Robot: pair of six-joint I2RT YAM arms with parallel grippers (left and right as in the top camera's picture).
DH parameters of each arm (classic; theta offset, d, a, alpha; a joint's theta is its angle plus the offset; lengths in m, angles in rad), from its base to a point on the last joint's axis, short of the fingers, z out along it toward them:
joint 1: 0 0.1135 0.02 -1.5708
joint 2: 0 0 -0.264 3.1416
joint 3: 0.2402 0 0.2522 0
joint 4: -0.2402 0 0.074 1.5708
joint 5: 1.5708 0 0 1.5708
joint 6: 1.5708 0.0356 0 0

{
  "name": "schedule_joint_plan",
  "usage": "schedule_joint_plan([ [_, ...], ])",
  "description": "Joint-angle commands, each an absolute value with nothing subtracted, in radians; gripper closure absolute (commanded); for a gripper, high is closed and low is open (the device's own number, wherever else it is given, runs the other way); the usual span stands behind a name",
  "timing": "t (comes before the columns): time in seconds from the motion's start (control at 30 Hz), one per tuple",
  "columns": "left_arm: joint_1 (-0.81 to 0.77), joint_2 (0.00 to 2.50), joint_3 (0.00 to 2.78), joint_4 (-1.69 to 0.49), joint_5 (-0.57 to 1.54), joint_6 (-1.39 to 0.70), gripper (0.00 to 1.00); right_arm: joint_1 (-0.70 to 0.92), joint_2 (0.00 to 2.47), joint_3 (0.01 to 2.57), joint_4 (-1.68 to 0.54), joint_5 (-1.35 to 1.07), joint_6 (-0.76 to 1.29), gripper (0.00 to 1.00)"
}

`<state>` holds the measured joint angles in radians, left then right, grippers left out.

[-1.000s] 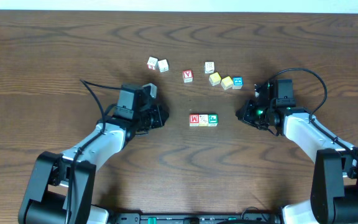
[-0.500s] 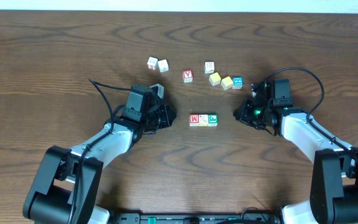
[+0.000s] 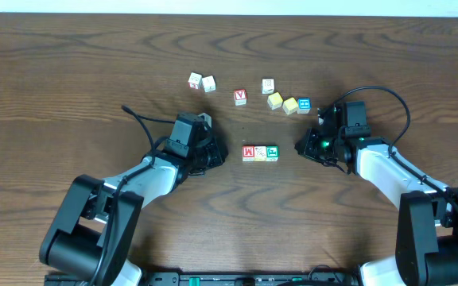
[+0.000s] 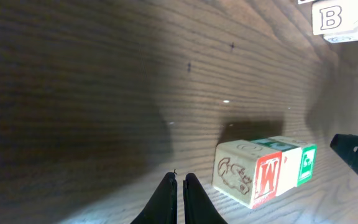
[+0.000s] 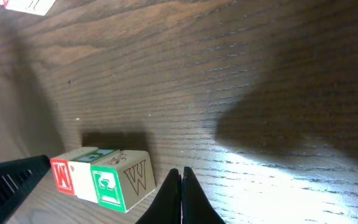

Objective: Lift 3 blocks

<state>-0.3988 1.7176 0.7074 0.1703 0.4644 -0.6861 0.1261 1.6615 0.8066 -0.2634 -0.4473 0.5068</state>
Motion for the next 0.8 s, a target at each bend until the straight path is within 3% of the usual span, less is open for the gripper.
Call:
schedule_joint_plan([
  [0.0,-0.410,1.724,0.705,0.190,0.459,-0.705,0.92,0.140,1.655,0.798,-0.262,-0.419,0.546,0.99],
  [0.77,-0.462,1.724,0.705,0.208,0.414,-0.720,0.93,0.208,1.655,0.798,-0.261,-0.373,0.584,0.99],
])
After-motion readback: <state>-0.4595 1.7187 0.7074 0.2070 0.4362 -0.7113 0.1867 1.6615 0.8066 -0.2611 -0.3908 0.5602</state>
